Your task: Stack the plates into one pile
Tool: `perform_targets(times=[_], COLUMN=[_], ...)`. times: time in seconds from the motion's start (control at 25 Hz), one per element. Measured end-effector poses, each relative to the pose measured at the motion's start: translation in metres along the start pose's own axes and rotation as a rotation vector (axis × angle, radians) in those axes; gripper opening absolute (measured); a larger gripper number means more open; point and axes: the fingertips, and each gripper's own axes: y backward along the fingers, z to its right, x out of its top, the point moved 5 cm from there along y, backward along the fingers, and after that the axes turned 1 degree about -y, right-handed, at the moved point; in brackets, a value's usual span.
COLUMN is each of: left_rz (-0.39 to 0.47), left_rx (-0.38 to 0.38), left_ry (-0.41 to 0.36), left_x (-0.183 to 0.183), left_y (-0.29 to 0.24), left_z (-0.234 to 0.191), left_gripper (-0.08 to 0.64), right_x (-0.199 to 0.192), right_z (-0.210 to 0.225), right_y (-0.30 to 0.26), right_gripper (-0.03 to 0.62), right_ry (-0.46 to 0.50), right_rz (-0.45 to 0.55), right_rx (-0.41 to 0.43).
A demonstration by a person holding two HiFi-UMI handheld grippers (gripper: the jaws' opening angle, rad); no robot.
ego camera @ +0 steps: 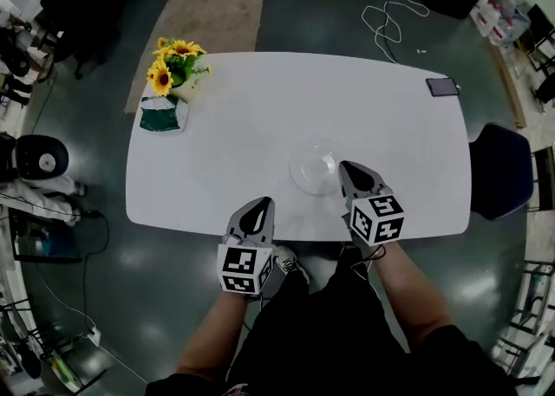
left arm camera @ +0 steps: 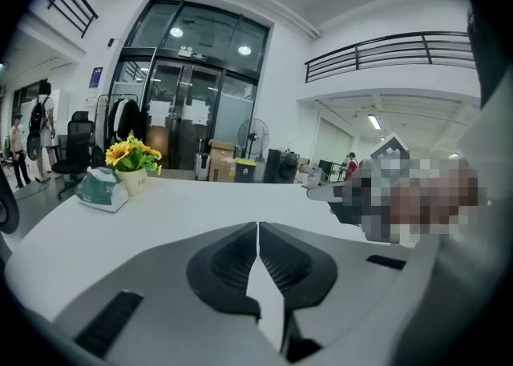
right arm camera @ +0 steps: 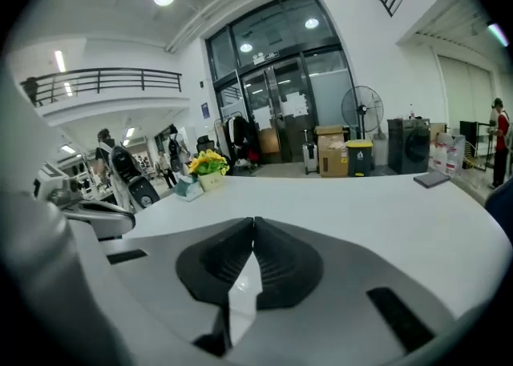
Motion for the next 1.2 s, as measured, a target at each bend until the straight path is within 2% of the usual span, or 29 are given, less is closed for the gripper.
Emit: perform_targets(times=[0.12, 0.32, 0.6, 0.88, 1.2], left_rz=[0.045, 0.114, 0.166, 0.176, 0.172], left_rx=[-0.024, -0.062, -0.064, -0.026, 0.05], left_ry=[-0.019, -0.058, -0.085, -0.08, -0.049], left_x=[0.017, 0.044, 0.069, 0.064, 0.044], left_y=[0.012, 0.035, 0.066, 0.088, 0.119], left_z=[0.003, 0.01, 0.029, 0.056, 0.123], left_gripper=[0.021, 0.021, 0.021, 0.021, 0.02], right_x=[0.015, 0.038, 0.065, 0.063, 0.037], right_z=[-0.019, -0.043, -0.059, -0.06, -0.054], right_y=[0.017, 0.057, 0.114, 0.15, 0.204], right_gripper=[0.018, 0.018, 0.018, 0.017, 0.017], right_ry=[0.03, 0.062, 0.098, 0.112, 0.141], right_rz=[0.048, 0.137, 0.218, 0.24, 0.211], right_rx=[0.03, 0.033, 0.034, 0.065, 0.152])
